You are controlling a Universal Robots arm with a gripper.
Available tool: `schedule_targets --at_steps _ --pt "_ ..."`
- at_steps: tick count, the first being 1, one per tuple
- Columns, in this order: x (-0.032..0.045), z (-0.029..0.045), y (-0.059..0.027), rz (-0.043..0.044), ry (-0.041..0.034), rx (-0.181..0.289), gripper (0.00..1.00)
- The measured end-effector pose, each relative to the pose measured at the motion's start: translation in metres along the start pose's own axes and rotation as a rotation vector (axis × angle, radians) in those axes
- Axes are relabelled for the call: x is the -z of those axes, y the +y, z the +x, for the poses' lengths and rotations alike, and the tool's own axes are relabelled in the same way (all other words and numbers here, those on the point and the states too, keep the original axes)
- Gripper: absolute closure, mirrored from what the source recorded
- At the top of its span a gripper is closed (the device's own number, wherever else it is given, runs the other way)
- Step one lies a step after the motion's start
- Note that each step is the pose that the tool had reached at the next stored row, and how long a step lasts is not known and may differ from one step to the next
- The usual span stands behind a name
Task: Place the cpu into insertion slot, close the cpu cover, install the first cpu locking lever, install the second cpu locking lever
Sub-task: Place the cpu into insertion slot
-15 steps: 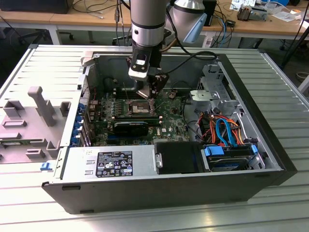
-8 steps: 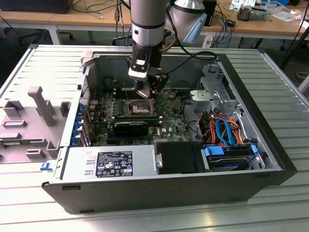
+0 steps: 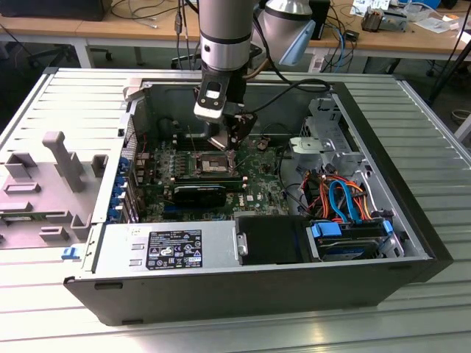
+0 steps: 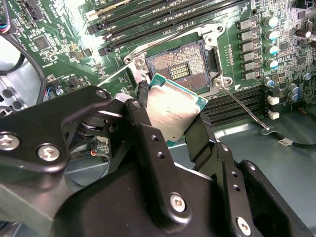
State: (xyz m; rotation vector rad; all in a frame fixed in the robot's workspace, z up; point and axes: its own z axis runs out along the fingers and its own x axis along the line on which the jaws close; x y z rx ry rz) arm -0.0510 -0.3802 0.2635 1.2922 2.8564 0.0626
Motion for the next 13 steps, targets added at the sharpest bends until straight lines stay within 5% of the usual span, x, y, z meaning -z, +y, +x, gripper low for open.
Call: schedule_targets --at_steps 13 --pt "0.0000 0.0000 0.0000 -0.0005 -0.0016 -0.042 0.46"
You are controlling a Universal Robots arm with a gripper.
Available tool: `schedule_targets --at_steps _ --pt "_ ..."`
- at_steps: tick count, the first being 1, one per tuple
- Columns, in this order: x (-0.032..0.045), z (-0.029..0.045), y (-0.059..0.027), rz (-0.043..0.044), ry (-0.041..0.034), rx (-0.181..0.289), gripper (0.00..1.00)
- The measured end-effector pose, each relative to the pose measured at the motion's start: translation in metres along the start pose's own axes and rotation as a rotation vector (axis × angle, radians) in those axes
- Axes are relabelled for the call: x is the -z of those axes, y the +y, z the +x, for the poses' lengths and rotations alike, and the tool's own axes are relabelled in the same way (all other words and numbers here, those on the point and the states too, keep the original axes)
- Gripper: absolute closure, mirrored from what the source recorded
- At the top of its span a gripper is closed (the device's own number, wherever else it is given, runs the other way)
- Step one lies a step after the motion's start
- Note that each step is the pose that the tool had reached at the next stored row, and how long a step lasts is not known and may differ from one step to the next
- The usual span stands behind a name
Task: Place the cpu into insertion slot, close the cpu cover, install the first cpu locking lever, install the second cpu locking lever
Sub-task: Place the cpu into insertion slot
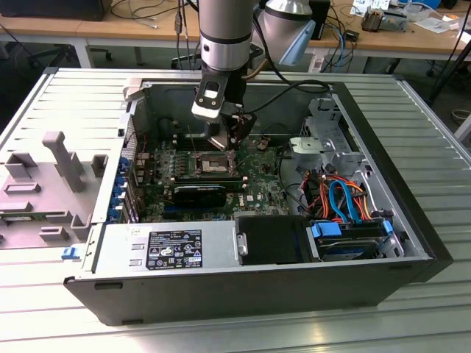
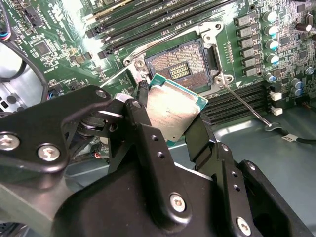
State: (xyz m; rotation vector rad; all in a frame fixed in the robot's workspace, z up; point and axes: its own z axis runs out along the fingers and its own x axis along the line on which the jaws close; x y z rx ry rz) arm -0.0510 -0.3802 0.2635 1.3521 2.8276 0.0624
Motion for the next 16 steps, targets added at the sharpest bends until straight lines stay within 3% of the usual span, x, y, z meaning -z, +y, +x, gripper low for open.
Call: schedule_targets --at_steps 16 --pt "0.0000 0.0000 0.0000 -0.0005 -0.0021 -0.053 0.46"
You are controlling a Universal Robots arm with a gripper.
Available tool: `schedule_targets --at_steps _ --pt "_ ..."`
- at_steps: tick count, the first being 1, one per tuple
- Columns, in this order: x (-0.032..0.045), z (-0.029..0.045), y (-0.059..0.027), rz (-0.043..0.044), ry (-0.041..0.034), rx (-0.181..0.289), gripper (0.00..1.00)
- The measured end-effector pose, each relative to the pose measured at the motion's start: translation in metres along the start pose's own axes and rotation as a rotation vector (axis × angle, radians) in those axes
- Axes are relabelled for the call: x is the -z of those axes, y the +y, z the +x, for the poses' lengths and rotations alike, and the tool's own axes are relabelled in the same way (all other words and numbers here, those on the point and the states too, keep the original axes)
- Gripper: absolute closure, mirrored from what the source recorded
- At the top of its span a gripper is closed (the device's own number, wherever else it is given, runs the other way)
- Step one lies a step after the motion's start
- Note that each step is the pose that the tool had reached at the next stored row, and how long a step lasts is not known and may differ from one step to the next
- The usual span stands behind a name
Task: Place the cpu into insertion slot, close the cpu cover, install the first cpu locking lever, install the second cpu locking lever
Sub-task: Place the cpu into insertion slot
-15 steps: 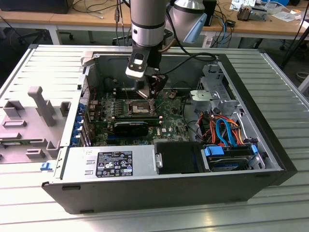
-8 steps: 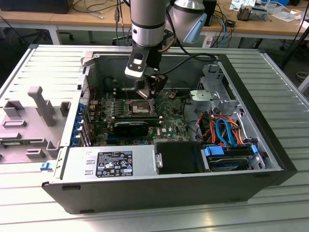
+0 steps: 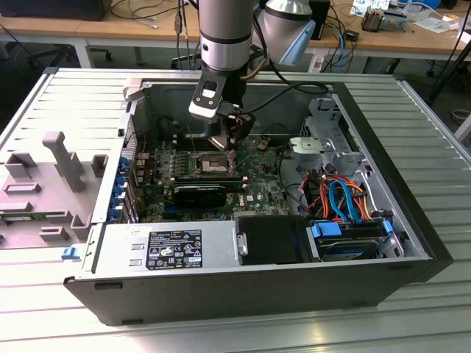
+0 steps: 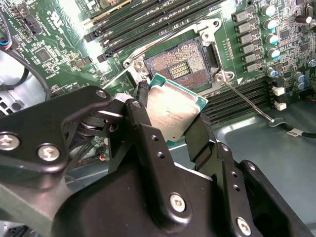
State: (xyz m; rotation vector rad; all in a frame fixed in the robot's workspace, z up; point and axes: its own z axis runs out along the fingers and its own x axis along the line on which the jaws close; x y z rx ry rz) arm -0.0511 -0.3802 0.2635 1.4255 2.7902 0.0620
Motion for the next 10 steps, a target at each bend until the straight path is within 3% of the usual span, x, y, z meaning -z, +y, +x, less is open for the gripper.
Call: schedule_targets --at_steps 10 --pt "0.0000 0.0000 0.0000 -0.0003 -0.0011 -0.027 0.46"
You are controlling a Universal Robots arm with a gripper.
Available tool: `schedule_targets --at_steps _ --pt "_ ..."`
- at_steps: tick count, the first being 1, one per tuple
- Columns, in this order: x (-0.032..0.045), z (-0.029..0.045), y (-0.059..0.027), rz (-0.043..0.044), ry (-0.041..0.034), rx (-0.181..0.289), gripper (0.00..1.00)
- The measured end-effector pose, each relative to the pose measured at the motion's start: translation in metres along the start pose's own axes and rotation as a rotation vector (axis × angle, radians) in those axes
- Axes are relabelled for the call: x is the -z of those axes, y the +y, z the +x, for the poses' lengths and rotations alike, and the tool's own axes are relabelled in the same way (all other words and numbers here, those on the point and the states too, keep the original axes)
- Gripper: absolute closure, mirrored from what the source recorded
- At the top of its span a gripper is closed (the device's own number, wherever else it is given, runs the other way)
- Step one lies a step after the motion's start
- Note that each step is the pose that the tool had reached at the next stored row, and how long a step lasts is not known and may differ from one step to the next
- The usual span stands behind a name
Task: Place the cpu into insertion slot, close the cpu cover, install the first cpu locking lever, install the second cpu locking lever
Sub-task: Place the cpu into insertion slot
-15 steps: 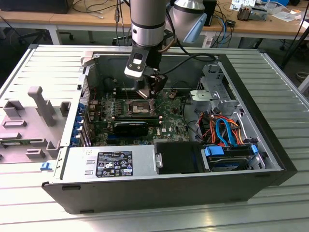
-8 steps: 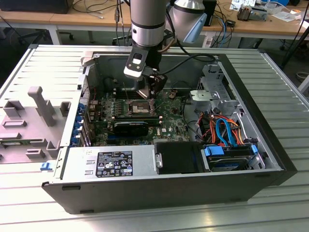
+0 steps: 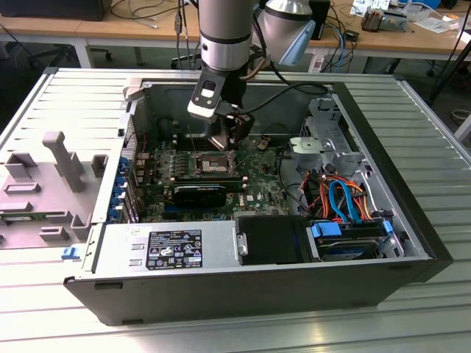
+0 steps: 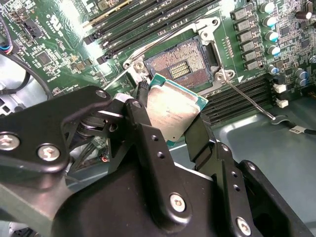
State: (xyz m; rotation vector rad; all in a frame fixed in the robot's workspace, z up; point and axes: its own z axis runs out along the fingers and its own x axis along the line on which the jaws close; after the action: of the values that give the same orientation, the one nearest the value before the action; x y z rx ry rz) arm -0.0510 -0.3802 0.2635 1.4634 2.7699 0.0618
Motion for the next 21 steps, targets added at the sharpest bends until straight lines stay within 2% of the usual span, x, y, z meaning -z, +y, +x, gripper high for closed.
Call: schedule_targets --at_steps 21 --pt "0.0000 0.0000 0.0000 -0.0005 -0.0018 -0.048 0.46"
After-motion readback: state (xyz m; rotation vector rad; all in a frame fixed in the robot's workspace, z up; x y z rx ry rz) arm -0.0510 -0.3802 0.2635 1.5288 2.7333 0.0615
